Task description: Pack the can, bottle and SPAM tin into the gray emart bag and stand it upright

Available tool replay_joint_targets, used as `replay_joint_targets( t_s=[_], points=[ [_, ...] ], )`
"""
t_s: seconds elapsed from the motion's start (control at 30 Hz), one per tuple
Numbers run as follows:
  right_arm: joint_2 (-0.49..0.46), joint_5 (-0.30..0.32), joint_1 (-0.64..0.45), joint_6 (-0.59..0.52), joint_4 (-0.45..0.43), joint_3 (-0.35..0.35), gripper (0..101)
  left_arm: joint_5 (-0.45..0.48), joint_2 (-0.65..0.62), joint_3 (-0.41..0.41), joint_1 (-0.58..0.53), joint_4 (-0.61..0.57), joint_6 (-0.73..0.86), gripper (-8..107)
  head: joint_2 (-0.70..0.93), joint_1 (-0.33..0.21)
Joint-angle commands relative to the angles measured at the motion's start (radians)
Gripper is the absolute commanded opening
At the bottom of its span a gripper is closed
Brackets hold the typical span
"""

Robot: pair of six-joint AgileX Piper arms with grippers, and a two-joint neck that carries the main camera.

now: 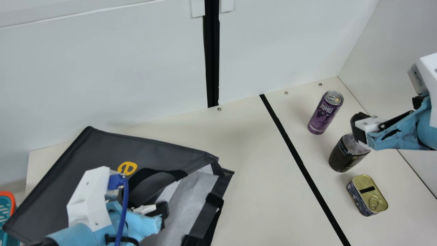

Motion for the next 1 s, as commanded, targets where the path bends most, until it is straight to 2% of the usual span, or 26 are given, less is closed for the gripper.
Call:
replay_joint_targets(
  t_s=[0.0,0.3,0.97],
  points=[
    [0.0,0.0,0.0,0.0,0.0,0.0,95,-0.004,0.003,0.002,0.015,-0.018,0.014,-8,-0.001,-0.023],
    [0.0,0.0,0.0,0.0,0.0,0.0,95,-0.026,0.02,-0.002,0.067,-0.068,0.039,-8,-0.001,-0.023],
    [0.0,0.0,0.0,0.0,0.0,0.0,95,-0.04,0.029,-0.006,0.111,-0.078,0.04,-8,-0.001,-0.023]
  ],
)
